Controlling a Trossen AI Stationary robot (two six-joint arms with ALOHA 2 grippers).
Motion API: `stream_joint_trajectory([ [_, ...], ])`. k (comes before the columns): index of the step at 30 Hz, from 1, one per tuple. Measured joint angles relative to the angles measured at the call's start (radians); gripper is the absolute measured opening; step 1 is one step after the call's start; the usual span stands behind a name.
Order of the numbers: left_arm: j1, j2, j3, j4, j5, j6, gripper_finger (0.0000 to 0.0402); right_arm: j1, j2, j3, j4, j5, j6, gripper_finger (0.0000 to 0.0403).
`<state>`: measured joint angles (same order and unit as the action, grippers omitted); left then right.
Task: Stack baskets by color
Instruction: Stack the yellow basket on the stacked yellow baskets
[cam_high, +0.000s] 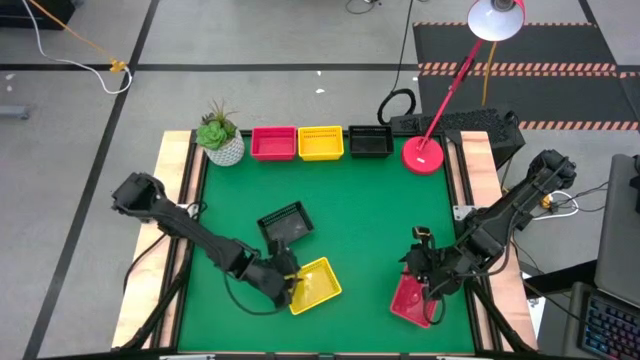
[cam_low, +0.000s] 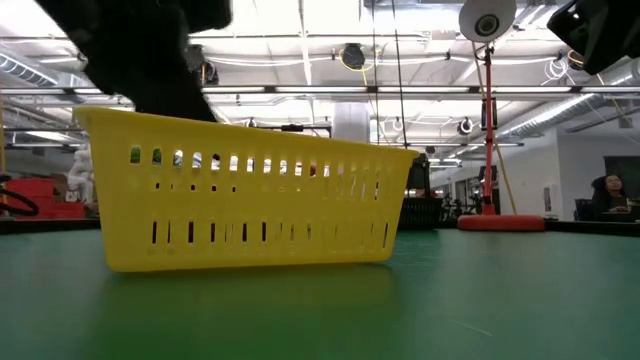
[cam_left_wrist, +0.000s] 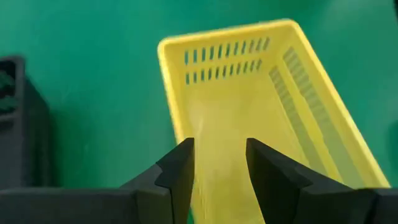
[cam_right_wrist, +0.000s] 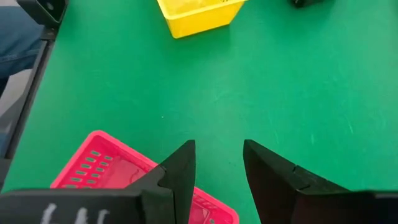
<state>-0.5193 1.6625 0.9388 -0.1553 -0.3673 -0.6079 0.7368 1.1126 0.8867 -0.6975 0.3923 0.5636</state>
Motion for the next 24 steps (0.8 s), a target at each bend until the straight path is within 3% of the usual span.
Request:
stream_joint_trajectory([
  [8, 0.038, 0.142, 0.197, -0.191, -0.043, 0.004, 0.0147, 0.001, 0.000, 0.000, 0.006, 0.000, -0.008, 0.0128],
  [14, 0.016, 0.143, 0.325, -0.373, -0.098, -0.005, 0.0147, 0.005, 0.000, 0.000, 0.008, 0.000, -0.017, 0.0128],
  [24, -0.024, 0.195, 0.420, -0.330, -0.035, -0.044, 0.0147, 0.005, 0.000, 0.000, 0.021, 0.000, -0.030, 0.0128],
])
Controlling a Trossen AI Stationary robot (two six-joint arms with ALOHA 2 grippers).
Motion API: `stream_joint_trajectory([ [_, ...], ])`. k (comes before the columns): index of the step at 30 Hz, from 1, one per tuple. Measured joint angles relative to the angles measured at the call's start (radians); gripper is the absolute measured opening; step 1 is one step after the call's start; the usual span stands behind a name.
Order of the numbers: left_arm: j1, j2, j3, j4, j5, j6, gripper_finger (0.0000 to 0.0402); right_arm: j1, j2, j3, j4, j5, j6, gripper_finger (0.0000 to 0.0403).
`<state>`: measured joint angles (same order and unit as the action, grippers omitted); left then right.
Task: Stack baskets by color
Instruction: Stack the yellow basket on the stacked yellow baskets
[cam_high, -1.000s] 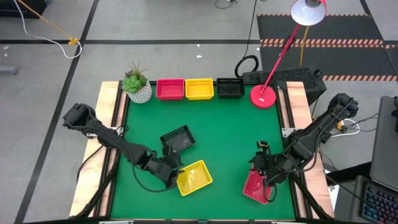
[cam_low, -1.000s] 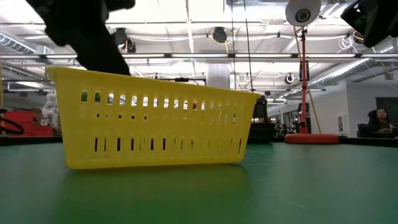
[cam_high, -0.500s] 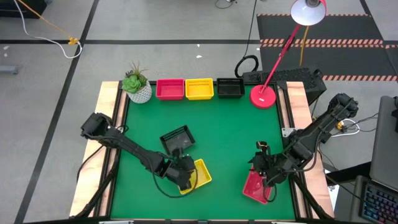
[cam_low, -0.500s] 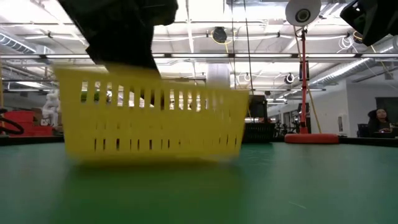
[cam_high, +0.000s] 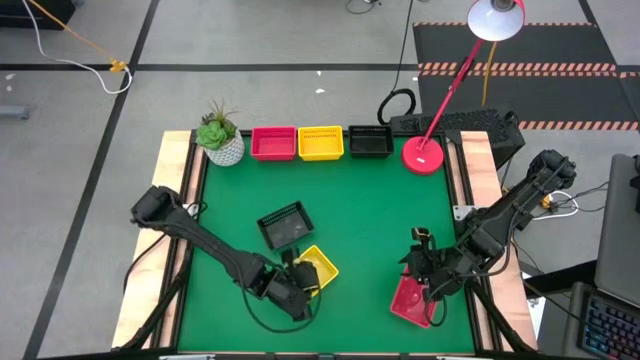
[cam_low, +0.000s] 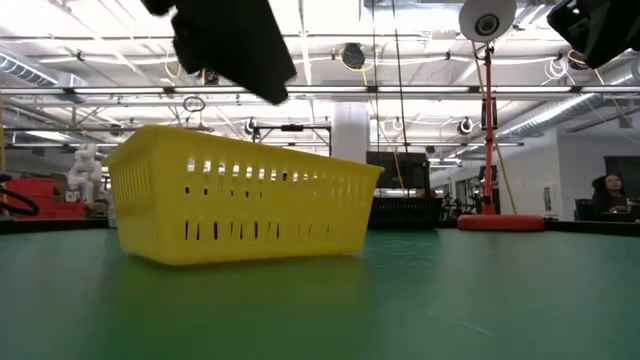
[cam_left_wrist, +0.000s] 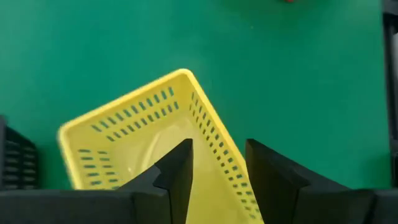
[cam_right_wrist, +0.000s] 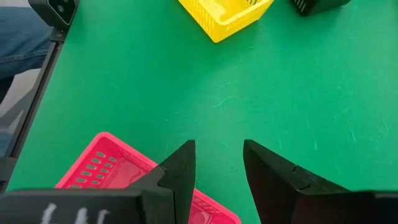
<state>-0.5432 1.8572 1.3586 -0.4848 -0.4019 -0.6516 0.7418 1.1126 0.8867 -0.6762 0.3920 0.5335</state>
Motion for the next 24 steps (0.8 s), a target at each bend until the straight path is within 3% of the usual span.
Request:
stream_joint_trajectory([
  [10, -0.008, 0.130, 0.037, 0.015, -0.048, -0.086, 0.0147, 0.000, 0.000, 0.000, 0.009, 0.000, -0.003, 0.0128],
  [24, -0.006, 0.103, 0.059, -0.010, -0.021, -0.097, 0.0147, 0.000, 0.000, 0.000, 0.018, 0.004, -0.030, 0.0128],
])
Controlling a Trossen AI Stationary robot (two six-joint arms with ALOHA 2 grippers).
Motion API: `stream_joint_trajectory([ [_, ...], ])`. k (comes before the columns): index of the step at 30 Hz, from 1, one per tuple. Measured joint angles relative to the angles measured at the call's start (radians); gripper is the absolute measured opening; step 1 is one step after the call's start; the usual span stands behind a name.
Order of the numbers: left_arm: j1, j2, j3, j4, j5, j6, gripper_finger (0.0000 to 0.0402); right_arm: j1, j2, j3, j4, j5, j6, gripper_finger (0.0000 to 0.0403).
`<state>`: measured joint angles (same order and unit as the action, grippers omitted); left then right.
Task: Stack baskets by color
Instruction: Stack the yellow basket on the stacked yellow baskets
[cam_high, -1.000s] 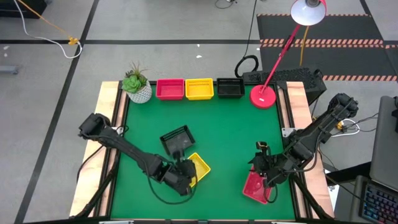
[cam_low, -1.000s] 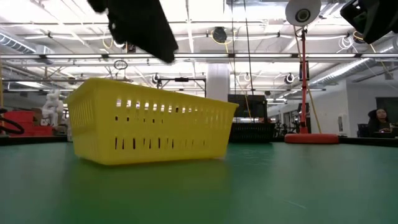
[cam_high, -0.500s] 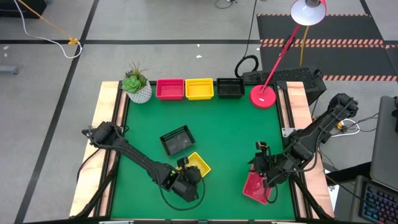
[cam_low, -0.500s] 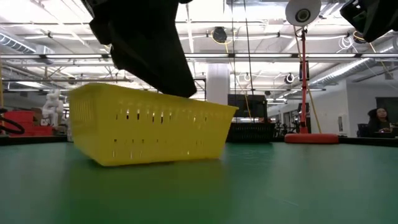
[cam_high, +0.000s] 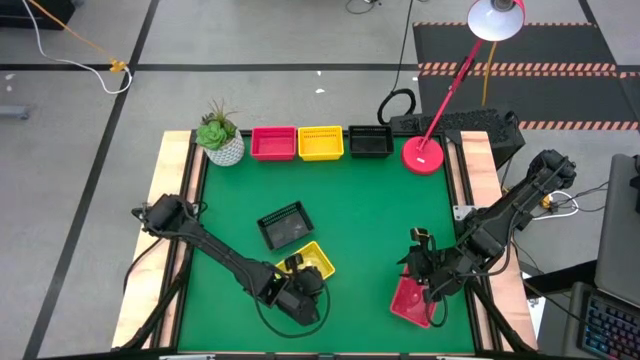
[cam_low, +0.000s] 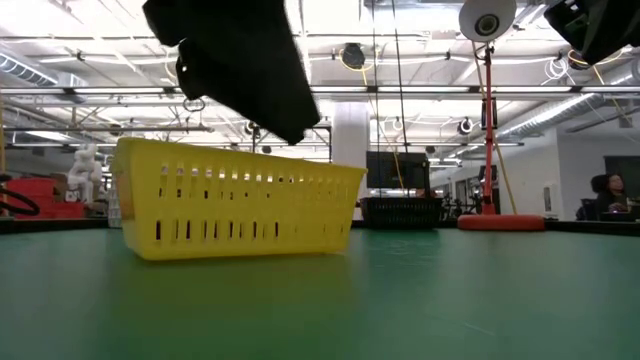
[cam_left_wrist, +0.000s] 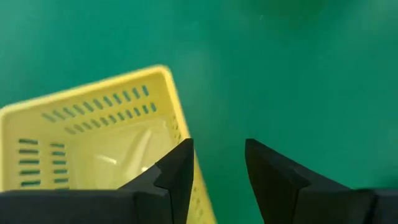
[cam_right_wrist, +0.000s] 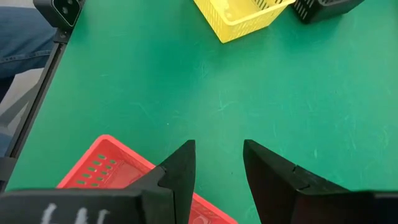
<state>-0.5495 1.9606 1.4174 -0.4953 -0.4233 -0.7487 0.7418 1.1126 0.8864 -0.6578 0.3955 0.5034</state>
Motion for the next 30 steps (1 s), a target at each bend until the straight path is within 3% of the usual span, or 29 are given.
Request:
stream_joint_trajectory([
  [12, 0.011, 0.028, 0.000, -0.089, 0.023, -0.026, 0.0141, 0.000, 0.000, 0.000, 0.003, 0.003, -0.004, 0.0128],
  [22, 0.023, 0.053, 0.000, -0.079, 0.061, 0.008, 0.0014, 0.000, 0.000, 0.000, 0.004, 0.004, 0.000, 0.0128],
  [30, 0.025, 0.045, 0.000, -0.081, 0.120, 0.048, 0.0008, 0.000, 0.000, 0.000, 0.004, 0.028, 0.000, 0.0128],
])
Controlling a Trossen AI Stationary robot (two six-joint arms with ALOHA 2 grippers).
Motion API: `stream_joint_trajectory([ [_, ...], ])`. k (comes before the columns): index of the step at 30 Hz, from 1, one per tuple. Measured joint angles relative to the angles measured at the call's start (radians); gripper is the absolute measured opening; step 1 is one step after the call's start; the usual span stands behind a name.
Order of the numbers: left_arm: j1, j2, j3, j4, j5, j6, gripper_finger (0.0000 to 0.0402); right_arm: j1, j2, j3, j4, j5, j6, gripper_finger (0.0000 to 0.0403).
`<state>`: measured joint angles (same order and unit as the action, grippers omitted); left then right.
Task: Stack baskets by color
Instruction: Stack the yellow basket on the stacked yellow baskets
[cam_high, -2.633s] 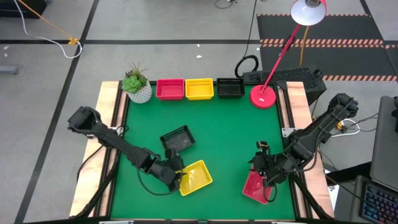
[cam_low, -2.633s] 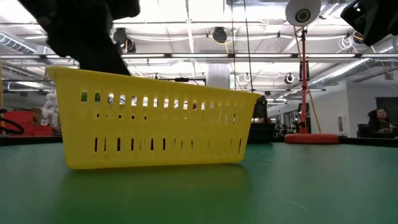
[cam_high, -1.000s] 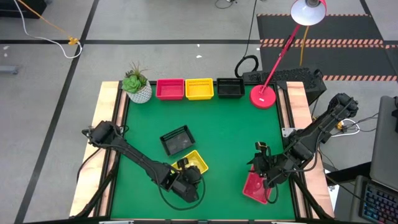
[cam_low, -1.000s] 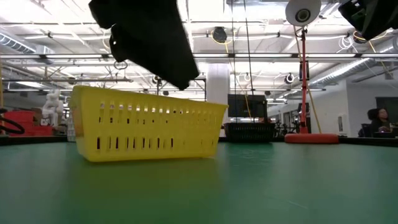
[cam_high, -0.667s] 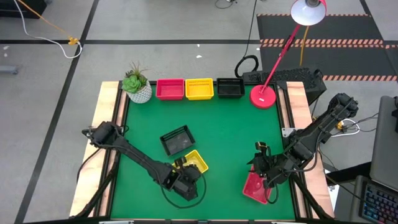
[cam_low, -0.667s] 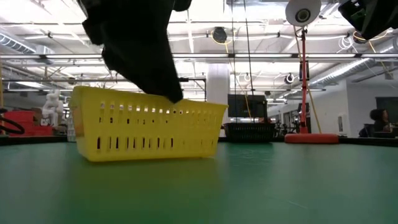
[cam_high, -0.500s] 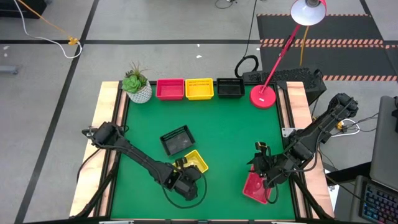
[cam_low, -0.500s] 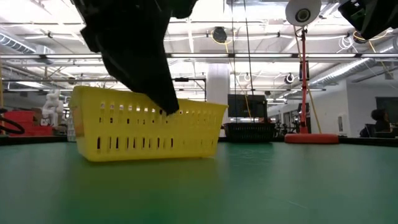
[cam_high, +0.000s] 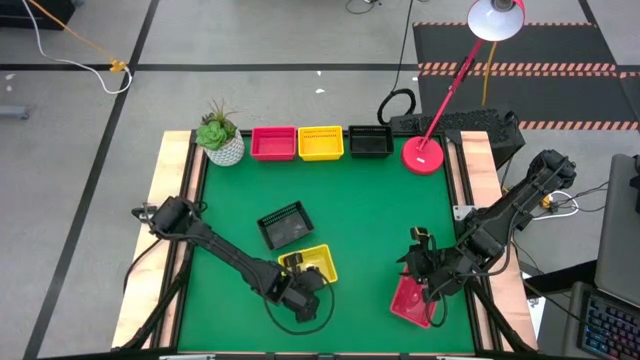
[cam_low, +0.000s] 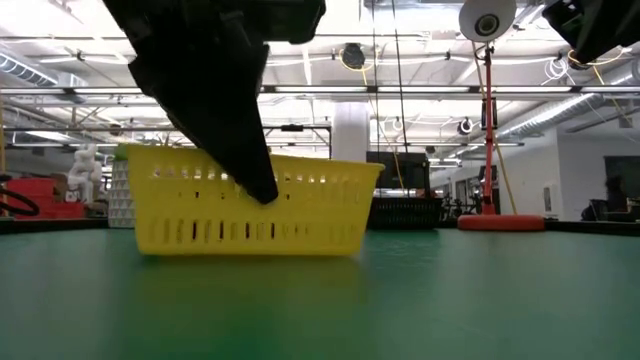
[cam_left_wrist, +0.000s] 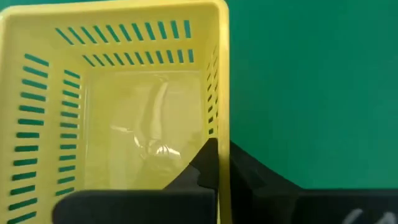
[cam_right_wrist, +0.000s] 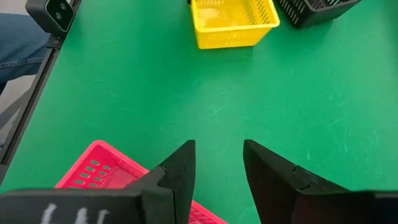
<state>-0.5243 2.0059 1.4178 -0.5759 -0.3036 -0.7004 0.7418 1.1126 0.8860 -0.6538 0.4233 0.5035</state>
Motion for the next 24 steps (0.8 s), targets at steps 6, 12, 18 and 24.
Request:
stream_joint_trajectory([
  [6, -0.001, -0.058, 0.000, -0.003, 0.045, 0.071, 0.0008, 0.000, 0.000, 0.000, 0.000, 0.000, 0.000, 0.0128],
  [12, 0.018, -0.136, 0.020, -0.020, 0.046, 0.195, 0.0006, 0.000, 0.001, 0.000, 0.003, 0.000, 0.000, 0.0128],
  [18, 0.058, -0.189, 0.108, -0.105, 0.033, 0.377, 0.0005, 0.000, 0.001, 0.000, 0.019, 0.000, 0.000, 0.0128],
  [24, 0.128, -0.216, 0.217, -0.209, 0.006, 0.568, 0.0004, 0.000, 0.001, 0.000, 0.022, 0.000, -0.001, 0.0128],
])
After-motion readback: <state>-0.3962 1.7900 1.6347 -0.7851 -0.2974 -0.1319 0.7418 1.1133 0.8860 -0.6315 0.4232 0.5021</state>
